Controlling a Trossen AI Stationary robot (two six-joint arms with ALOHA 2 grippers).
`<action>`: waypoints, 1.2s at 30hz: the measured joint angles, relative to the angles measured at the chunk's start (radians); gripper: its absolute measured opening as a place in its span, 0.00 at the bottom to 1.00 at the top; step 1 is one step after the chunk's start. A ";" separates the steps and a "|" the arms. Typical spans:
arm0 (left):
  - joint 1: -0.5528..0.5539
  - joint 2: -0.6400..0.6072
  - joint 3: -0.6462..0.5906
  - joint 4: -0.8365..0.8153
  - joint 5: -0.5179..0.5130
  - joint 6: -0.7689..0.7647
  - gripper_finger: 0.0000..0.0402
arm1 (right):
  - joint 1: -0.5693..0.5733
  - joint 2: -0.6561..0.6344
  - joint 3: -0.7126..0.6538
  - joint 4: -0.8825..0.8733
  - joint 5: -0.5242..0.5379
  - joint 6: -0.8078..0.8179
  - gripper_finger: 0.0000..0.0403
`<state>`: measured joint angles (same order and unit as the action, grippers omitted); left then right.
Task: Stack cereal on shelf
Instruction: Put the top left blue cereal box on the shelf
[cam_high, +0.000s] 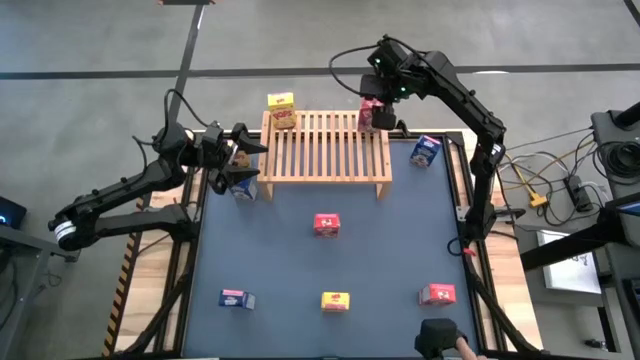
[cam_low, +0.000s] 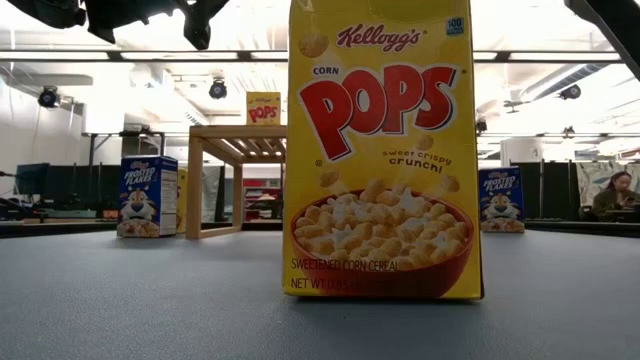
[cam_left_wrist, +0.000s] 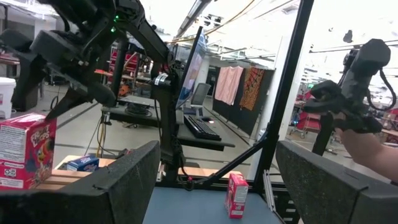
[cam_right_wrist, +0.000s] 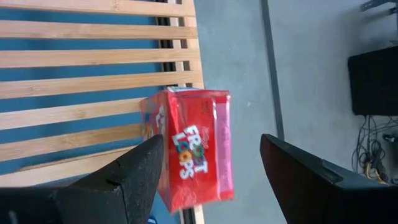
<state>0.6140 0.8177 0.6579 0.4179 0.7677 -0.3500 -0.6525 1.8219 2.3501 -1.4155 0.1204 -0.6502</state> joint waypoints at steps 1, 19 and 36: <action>0.000 0.000 0.000 0.000 0.000 0.000 0.76 | 0.000 -0.006 0.000 0.000 0.012 0.000 0.64; 0.000 0.000 0.000 0.002 0.000 0.000 0.76 | 0.009 -0.230 -0.024 -0.015 -0.080 0.207 0.63; 0.000 0.000 0.000 0.005 0.000 -0.008 0.76 | 0.029 -0.567 -0.589 0.262 -0.102 0.213 0.60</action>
<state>0.6140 0.8177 0.6579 0.4225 0.7681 -0.3580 -0.6239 1.2552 1.7611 -1.1537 0.0181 -0.4377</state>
